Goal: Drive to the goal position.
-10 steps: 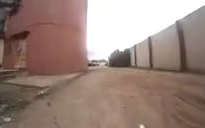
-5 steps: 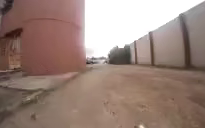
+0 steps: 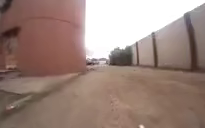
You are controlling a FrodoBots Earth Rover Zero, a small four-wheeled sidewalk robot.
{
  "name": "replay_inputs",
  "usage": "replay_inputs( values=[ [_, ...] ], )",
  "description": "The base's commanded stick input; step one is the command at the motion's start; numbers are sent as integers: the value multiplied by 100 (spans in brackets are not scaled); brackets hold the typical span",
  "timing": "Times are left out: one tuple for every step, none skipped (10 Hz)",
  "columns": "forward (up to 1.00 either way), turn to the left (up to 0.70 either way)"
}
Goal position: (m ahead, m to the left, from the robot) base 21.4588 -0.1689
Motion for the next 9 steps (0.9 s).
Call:
replay_inputs(
  values=[
    [70, 0],
    [70, 0],
    [70, 0],
    [70, 0],
    [70, 0],
    [70, 0],
    [70, 0],
    [70, 0],
    [70, 0]
  ],
)
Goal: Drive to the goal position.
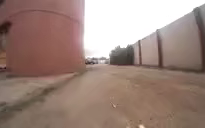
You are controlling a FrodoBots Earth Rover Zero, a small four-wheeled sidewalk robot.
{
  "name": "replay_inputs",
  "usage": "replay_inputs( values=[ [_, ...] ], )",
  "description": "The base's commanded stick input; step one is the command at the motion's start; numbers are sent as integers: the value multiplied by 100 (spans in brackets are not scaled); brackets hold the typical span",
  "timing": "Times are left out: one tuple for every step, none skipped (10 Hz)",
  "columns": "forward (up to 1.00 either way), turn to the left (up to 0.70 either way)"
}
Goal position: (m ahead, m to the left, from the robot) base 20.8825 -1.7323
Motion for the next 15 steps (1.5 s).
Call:
replay_inputs(
  values=[
    [70, 0],
    [70, 0],
    [70, 0],
    [70, 0],
    [70, 0],
    [70, 0],
    [70, 0],
    [70, 0],
    [70, 0],
    [70, 0],
    [70, 0],
    [70, 0],
    [70, 0],
    [70, 0],
    [70, 0]
  ],
)
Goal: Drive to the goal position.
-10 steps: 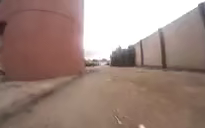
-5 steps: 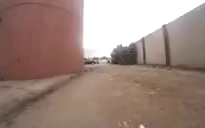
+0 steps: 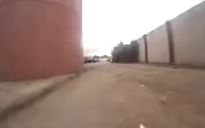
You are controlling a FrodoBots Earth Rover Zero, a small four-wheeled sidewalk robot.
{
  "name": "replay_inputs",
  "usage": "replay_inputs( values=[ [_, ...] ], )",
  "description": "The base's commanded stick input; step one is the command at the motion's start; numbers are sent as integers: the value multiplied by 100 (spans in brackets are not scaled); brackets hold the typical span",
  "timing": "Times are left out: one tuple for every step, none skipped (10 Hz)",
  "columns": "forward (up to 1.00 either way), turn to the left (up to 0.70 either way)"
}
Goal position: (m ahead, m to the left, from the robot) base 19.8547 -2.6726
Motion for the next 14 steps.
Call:
replay_inputs(
  values=[
    [70, 0],
    [70, 0],
    [70, 0],
    [70, 0],
    [70, 0],
    [70, 0],
    [70, 0],
    [70, 0],
    [70, 0],
    [70, 0],
    [70, 0],
    [70, 0],
    [70, 0],
    [70, 0]
  ],
)
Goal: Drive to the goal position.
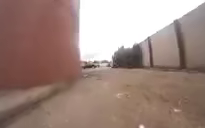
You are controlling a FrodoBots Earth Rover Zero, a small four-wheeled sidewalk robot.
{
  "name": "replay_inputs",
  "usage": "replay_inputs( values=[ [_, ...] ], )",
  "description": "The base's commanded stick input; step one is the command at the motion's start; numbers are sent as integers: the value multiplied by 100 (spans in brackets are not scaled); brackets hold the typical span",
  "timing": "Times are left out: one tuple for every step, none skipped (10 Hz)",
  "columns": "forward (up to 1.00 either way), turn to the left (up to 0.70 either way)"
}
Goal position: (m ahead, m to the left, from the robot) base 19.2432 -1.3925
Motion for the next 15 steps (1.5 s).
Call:
replay_inputs(
  values=[
    [70, 0],
    [70, -1],
    [70, -4],
    [70, -28],
    [70, 0],
    [70, 0],
    [70, 0],
    [70, 0],
    [70, 0],
    [70, 0],
    [70, 0],
    [70, 0],
    [70, 0],
    [70, 0],
    [70, 0]
  ],
)
